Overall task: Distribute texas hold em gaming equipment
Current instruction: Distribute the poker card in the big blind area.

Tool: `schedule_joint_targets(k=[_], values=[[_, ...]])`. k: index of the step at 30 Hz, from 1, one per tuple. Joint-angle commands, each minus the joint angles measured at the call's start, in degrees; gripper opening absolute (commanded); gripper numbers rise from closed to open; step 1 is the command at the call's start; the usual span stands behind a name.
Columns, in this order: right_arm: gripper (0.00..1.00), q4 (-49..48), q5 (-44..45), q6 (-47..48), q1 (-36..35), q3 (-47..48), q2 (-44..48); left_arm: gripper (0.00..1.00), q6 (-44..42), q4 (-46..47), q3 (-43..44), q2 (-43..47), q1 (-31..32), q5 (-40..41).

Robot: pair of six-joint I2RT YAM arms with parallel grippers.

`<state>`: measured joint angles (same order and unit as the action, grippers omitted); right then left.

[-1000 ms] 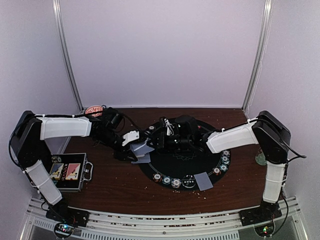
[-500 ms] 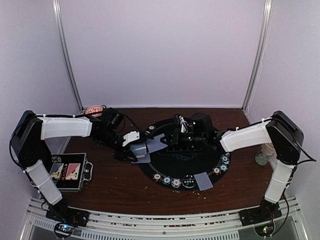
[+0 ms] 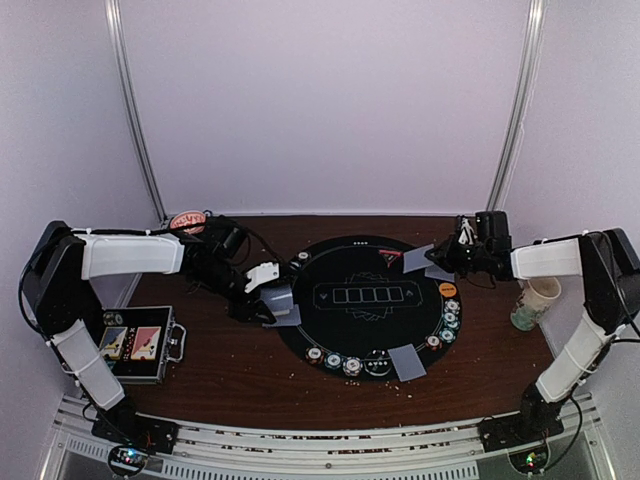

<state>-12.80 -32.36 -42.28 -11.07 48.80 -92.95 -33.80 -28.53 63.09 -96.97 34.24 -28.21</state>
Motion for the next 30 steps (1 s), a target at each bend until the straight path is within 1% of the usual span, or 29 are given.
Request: schedule_joint_targets(k=[1, 8, 12, 21, 30], values=[[0.00, 4.85, -2.53, 3.91, 5.22, -0.30, 1.44, 0.49, -0.49, 1.38, 0.03, -0.48, 0.04, -1.31], [0.00, 4.42, -3.10, 3.32, 10.08, 1.72, -2.91, 0.49, -0.52, 1.38, 0.02, -0.50, 0.01, -1.32], [0.00, 3.08, -3.76, 2.57, 11.60, 2.88, -5.91, 0.49, -0.61, 1.38, 0.09, -0.80, -0.01, -1.28], [0.00, 0.82, -3.70, 1.17, 12.03, 4.87, -10.81, 0.49, -0.57, 1.35, 0.19, -1.30, -0.03, -1.14], [0.00, -1.68, -3.57, -0.81, 13.12, 5.27, -12.18, 0.49, -0.66, 1.41, 0.15, -1.21, 0.01, -1.02]])
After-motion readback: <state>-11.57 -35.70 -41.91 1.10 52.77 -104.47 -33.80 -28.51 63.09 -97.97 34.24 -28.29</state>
